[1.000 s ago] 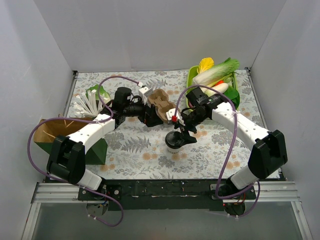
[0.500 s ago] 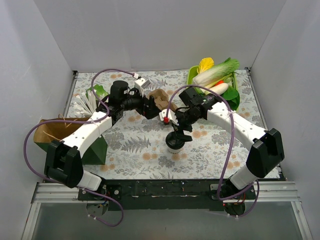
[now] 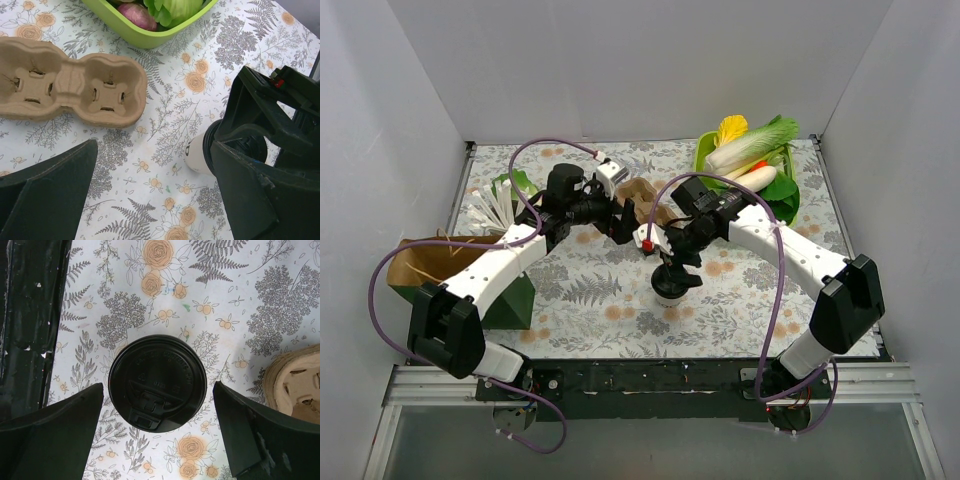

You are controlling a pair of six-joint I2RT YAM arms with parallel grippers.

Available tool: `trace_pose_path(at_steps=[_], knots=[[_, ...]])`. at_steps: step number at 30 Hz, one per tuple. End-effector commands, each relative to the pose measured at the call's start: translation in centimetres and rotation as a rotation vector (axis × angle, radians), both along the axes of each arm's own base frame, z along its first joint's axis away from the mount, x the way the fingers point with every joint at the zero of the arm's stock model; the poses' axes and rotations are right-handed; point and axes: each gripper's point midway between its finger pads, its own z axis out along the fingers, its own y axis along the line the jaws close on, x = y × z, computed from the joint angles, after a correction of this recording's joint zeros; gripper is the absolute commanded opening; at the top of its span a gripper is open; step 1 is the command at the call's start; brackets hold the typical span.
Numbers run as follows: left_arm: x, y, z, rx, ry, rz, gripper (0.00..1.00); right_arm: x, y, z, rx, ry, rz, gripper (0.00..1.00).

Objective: Pack the takeout coffee

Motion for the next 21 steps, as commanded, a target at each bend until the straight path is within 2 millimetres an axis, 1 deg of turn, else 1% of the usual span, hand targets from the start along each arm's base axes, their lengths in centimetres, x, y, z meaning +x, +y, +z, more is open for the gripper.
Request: trace_pose_path(at_steps=[1,9,12,18,21], knots=[[0.2,0.5,1.7,-0.017,-0.057,0.039,0.98,0.0,0.3,0.4,-0.002,0.000,0.007,0.98],[0.8,1.4,1.0,0.014,-0.084,0.094,0.98,0.3,0.3,-0.8,-0.047,0.005,-0.011,0.98],[0.7,1.4,0.9,0.012,-0.080,0.094,0.98,0.4,0.1,-1.3,-0.062,0.010,-0.017,0.98],[0.6,1.3,0.6,0.009,-0.071,0.092,0.98,0.3,0.3,-1.5,-0.066,0.013,-0.012,0.97],[0.6,1.3,0.4,0.009,-0.062,0.089,0.98,0.2,0.2,-1.6,-0.072,0.010,-0.011,0.95]])
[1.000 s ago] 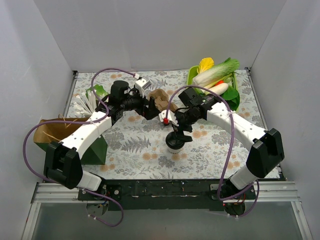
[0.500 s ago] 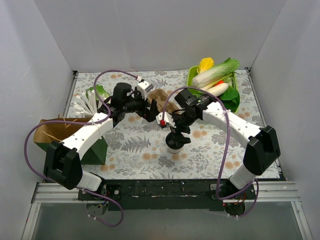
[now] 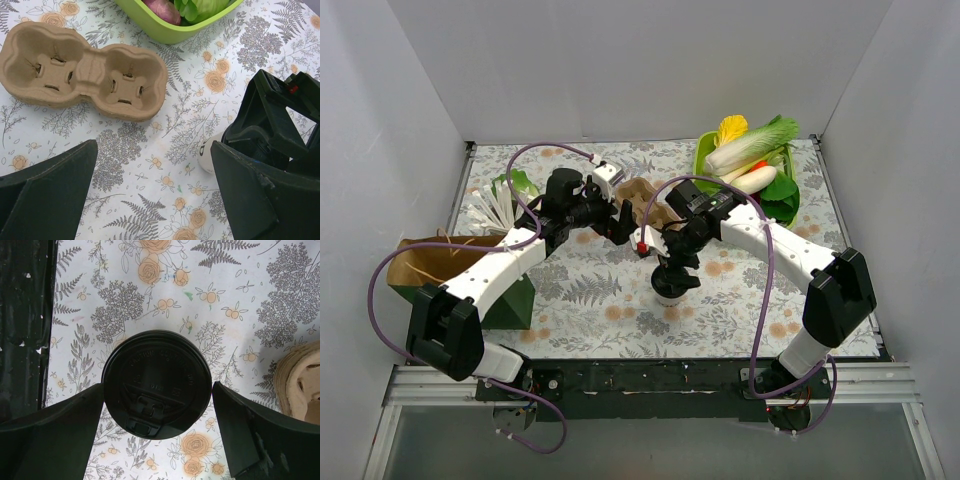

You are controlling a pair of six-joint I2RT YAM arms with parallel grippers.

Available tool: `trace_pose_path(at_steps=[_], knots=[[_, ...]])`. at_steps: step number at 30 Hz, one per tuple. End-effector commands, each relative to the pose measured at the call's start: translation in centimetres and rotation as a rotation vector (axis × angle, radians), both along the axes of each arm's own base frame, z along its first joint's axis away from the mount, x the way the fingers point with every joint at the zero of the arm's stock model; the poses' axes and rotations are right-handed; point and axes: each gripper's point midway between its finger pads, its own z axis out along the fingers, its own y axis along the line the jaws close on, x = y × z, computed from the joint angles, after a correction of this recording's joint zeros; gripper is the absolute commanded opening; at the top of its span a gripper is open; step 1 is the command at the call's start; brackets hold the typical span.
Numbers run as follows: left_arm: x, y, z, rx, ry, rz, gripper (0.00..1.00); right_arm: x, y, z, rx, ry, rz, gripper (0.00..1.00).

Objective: Pack the takeout coffee

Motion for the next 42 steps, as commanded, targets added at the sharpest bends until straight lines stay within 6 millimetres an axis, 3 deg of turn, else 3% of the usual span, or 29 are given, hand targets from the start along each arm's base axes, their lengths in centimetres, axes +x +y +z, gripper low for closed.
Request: trace_pose_path(at_steps=[1,13,21,26,30,36,37,39,40,42], knots=[[-0.3,0.2,1.7,-0.024,-0.049,0.000,0.98,0.1,0.2,0.1,-0.005,-0.015,0.008,0.95],[-0.1,-0.2,1.5,-0.040,-0.028,-0.004,0.98,0.2,-0.8,-0.5,-0.044,-0.063,0.045,0.89],[-0.2,-0.3,1.4,-0.046,-0.020,-0.010,0.98,0.3,-1.9,0.3,-0.073,-0.105,0.010,0.71],[-0.2,-0.6,1.5,-0.059,-0.014,-0.016,0.98,0.6,-5.4,1.0,-0.115,-0.112,-0.089,0.64],[0.0,-0.9,1.5,-0.074,-0.001,-0.023,0.98,1.5,-8.9,2.3,-0.112,-0.112,-0.228,0.64],[0.3,-1.8,2.0,-0.108,0.026,-0.043,0.98,3.6,-16.9,1.9,-0.128,-0.051,-0.510,0.62],[0.4,-2.0,2.2,-0.115,0.026,-0.047,0.98,4.3,-19.1,1.8,-0.128,-0.054,-0.582,0.62],[0.4,-2.3,2.2,-0.124,0.041,-0.057,0.98,4.8,-21.1,1.6,-0.122,-0.048,-0.654,0.62],[0.5,-2.4,2.5,-0.130,0.037,-0.062,0.98,5.2,-23.2,1.7,-0.113,-0.042,-0.737,0.62],[0.7,-2.6,2.6,-0.132,0.039,-0.063,0.98,5.6,-25.0,1.4,-0.111,-0.038,-0.793,0.62]])
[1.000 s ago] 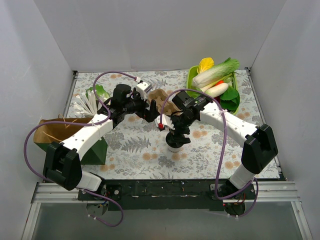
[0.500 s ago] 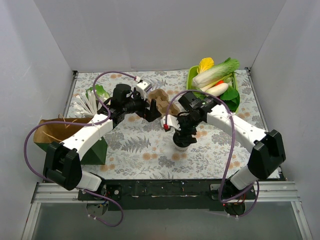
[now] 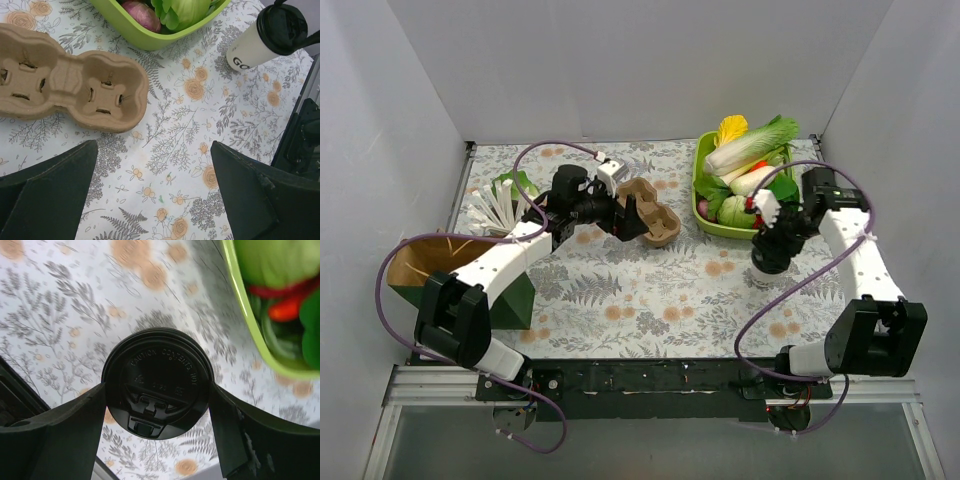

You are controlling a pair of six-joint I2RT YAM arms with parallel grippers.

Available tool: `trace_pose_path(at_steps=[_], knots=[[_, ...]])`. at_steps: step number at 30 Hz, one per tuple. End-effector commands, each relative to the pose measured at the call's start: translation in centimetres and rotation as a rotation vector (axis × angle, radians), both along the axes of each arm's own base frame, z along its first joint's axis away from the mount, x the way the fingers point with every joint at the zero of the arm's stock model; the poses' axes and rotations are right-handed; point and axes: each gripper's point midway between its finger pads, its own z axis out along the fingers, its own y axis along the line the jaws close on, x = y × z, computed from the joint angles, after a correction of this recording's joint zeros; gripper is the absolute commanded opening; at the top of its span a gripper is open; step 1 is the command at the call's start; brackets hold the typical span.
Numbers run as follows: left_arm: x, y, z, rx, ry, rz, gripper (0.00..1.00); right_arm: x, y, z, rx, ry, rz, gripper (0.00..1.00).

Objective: Pack the takeout coffee

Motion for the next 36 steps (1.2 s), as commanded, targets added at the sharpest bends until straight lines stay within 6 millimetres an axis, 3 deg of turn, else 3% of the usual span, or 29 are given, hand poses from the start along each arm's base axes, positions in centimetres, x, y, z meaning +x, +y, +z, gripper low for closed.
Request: trace_pose_path(at_steps=[1,6,9,13,15,17,21,26,29,30,31,32,33,35,36], knots=[[0.8,-0.9,2.7,-0.054,-0.043,-0.024,0.98,-0.2,-5.2,0.0,0.034,0.007,-0.164,0.62],[1.0,-0.9,3.0,-0.056,-0.044,-0.020,0.98,0.4,-10.4,-0.4,0.060,0.018,-0.317,0.61],[1.0,-0.9,3.0,-0.056,-0.042,-0.020,0.98,0.6,-11.7,-0.9,0.062,0.033,-0.345,0.65],[0.9,-0.9,3.1,-0.056,-0.042,-0.021,0.98,1.0,-11.8,-1.3,0.066,0.026,-0.357,0.77],[0.7,-0.8,3.3,-0.053,-0.043,-0.023,0.98,1.5,-11.8,-0.5,0.075,0.005,-0.361,0.80],[0.6,-0.7,3.4,-0.048,-0.053,-0.027,0.98,2.3,-11.9,1.1,0.082,-0.040,-0.378,0.91],[0.4,-0.6,4.0,-0.045,-0.077,-0.035,0.98,3.6,-11.8,4.4,0.106,-0.124,-0.394,0.96],[0.4,-0.5,3.8,-0.036,-0.076,-0.035,0.98,3.8,-11.2,5.6,0.140,-0.134,-0.398,0.98],[0.7,-0.4,4.6,-0.039,-0.093,-0.021,0.98,4.2,-8.2,7.5,0.207,-0.145,-0.322,0.98],[1.0,-0.5,5.8,-0.048,-0.120,-0.015,0.98,4.5,-6.9,7.9,0.219,-0.143,-0.307,0.97],[1.6,-0.2,6.5,-0.047,-0.139,0.006,0.98,4.7,-3.9,8.1,0.213,-0.142,-0.219,0.97],[1.9,-0.1,7.2,-0.048,-0.156,0.016,0.98,5.4,-2.3,8.6,0.205,-0.175,-0.174,0.96],[2.6,-0.1,9.5,-0.065,-0.202,0.031,0.98,5.3,1.4,8.6,0.216,-0.161,-0.102,0.95],[4.1,0.7,11.1,-0.052,-0.243,0.094,0.98,6.1,4.5,8.3,0.207,-0.174,-0.044,0.91],[4.8,1.0,12.7,-0.058,-0.276,0.120,0.98,6.8,7.3,8.6,0.225,-0.205,0.010,0.90]])
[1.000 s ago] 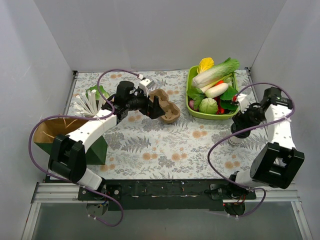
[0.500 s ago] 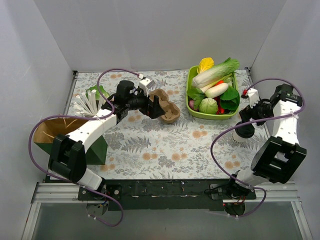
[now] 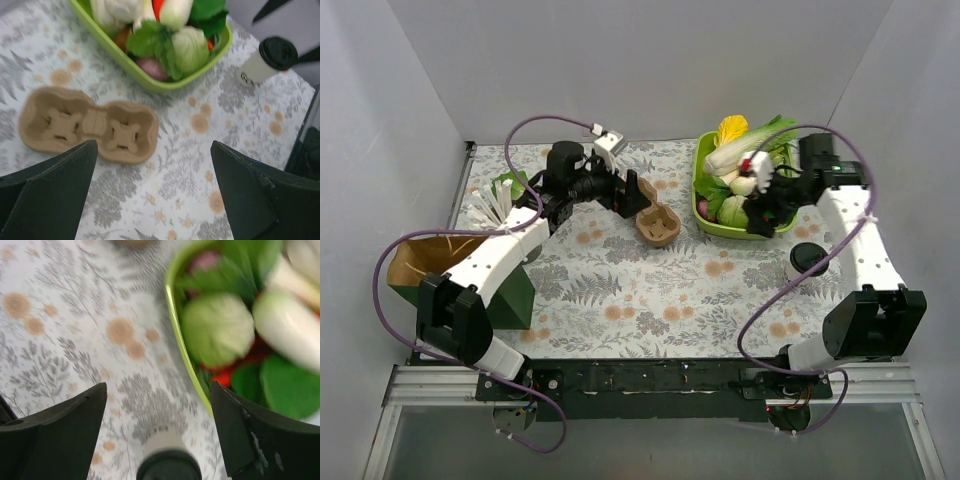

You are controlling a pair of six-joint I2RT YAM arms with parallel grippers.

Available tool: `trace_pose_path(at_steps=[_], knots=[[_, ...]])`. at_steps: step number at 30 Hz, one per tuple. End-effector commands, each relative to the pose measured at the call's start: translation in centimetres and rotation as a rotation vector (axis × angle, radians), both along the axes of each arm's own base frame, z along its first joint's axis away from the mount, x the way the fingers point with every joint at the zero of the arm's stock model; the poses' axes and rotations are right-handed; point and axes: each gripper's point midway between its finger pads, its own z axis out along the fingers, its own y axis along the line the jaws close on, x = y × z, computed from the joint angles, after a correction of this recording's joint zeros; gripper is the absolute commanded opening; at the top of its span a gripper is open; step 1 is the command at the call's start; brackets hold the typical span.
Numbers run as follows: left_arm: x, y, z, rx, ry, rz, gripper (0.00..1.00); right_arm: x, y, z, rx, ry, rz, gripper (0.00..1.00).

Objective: Pack the takeout coffee

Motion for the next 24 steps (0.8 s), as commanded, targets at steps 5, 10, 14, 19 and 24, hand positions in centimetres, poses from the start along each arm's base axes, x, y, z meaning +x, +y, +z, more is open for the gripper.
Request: trace_pose_path(at_steps=[5,10,14,19,24], knots=[[3.8,2.9,11.1,-0.020,-0.308,0.191,0.98,5.7,14.2,1.0,0.112,-0.032,0.065,0.53],[3.9,5.5,13.4,0.027,-0.418,0.295,0.98,8.4,19.5,-1.7,0.084,0.013,0.096,0.32],[3.9,7.3,13.9,0.075,-0.476,0.369,0.98,9.3,22.5,-5.4,0.060,0.080,0.126,0.29],[3.3,8.2,13.4,0.100,-0.481,0.387,0.98,11.7,24.5,-6.0,0.101,0.087,0.025,0.51],[2.6,8.0,12.0,0.098,-0.441,0.365,0.98,13.6,25.9,-5.5,0.119,0.057,-0.069,0.56]])
